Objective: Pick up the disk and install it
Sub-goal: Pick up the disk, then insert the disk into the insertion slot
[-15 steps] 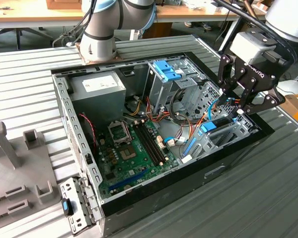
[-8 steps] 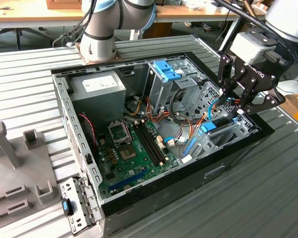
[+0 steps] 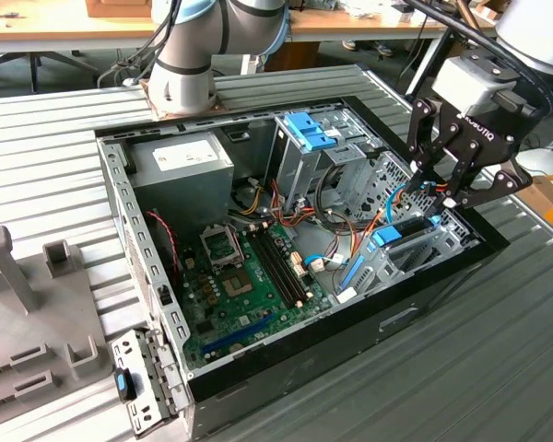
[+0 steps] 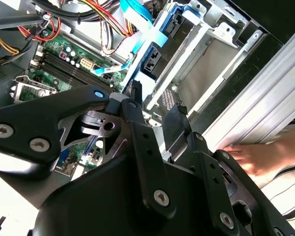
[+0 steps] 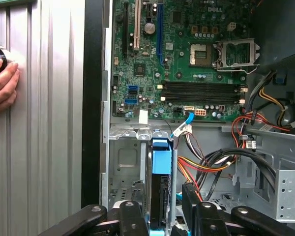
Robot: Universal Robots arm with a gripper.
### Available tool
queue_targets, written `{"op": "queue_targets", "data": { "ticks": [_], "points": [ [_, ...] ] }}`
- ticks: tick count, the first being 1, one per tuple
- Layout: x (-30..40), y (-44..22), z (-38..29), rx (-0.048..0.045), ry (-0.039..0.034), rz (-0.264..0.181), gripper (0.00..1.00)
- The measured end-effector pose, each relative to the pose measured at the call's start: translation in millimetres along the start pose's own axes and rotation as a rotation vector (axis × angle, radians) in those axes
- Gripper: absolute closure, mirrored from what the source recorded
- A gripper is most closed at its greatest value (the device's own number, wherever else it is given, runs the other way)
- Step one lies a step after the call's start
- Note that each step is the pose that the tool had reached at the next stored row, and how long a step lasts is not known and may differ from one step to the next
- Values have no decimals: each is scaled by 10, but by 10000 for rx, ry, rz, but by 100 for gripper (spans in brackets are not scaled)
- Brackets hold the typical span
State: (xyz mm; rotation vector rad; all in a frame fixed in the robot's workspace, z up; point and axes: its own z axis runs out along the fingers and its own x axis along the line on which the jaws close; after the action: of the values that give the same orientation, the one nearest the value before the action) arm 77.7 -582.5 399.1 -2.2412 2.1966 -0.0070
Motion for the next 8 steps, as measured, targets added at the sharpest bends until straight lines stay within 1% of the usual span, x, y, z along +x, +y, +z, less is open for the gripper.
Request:
{"op": "queue_targets", "data": {
  "ticks": [8],
  "points": [
    [0,-10,0,0,0,-1,56]
  ]
}}
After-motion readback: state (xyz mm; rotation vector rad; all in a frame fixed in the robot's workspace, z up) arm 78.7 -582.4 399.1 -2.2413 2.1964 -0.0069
